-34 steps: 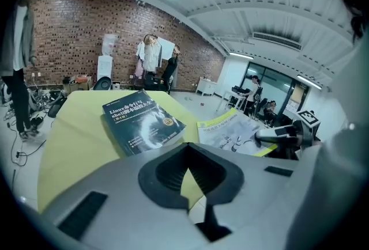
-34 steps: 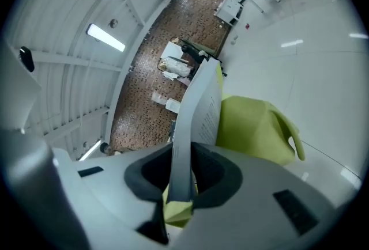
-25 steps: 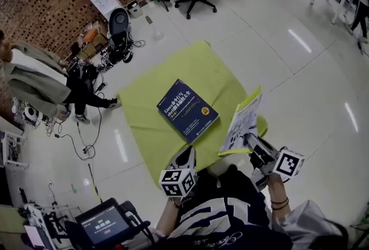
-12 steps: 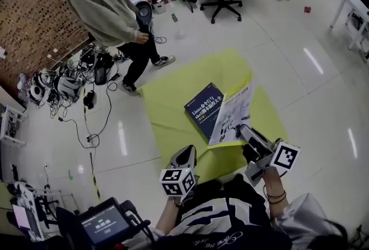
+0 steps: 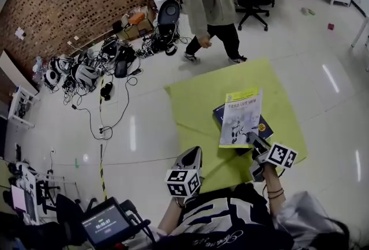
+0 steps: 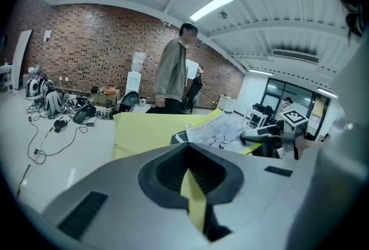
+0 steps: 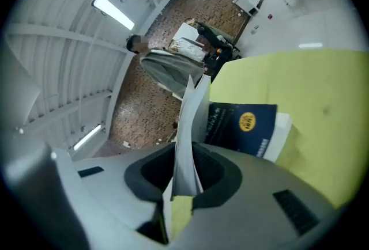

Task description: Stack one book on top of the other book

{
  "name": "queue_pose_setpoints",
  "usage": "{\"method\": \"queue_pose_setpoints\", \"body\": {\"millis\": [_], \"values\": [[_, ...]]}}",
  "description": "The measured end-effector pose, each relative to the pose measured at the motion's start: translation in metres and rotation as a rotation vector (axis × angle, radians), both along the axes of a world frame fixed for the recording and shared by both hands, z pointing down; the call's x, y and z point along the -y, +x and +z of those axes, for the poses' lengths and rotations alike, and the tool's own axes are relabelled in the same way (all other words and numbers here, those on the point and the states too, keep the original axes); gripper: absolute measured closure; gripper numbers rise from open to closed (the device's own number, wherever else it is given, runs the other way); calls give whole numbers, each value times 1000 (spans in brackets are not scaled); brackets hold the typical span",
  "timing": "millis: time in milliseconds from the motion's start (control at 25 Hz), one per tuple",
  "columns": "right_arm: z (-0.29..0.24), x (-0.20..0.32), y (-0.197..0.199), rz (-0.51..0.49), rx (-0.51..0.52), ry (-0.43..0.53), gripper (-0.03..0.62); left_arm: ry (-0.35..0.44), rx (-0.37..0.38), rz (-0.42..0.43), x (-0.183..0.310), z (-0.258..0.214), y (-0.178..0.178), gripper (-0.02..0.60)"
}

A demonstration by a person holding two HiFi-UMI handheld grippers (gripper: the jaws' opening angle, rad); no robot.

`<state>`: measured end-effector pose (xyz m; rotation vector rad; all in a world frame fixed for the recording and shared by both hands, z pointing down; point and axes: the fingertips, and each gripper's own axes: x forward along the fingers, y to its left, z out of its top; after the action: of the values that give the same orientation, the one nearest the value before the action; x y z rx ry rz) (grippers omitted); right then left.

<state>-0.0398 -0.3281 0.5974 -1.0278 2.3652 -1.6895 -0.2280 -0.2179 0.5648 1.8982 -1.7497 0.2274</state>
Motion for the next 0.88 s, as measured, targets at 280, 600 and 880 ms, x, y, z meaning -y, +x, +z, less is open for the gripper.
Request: {"method": "queue_pose_setpoints", "body": {"millis": [280, 600, 880], "values": [[66, -15, 14, 69, -290, -51, 488, -5, 5, -5, -15, 5, -39, 578], [65, -38, 44, 109, -602, 38, 437, -4, -17, 91, -10, 7, -32, 578], [24, -77, 31, 132, -436, 129, 442, -10, -44, 240, -10, 17, 10, 578]]}}
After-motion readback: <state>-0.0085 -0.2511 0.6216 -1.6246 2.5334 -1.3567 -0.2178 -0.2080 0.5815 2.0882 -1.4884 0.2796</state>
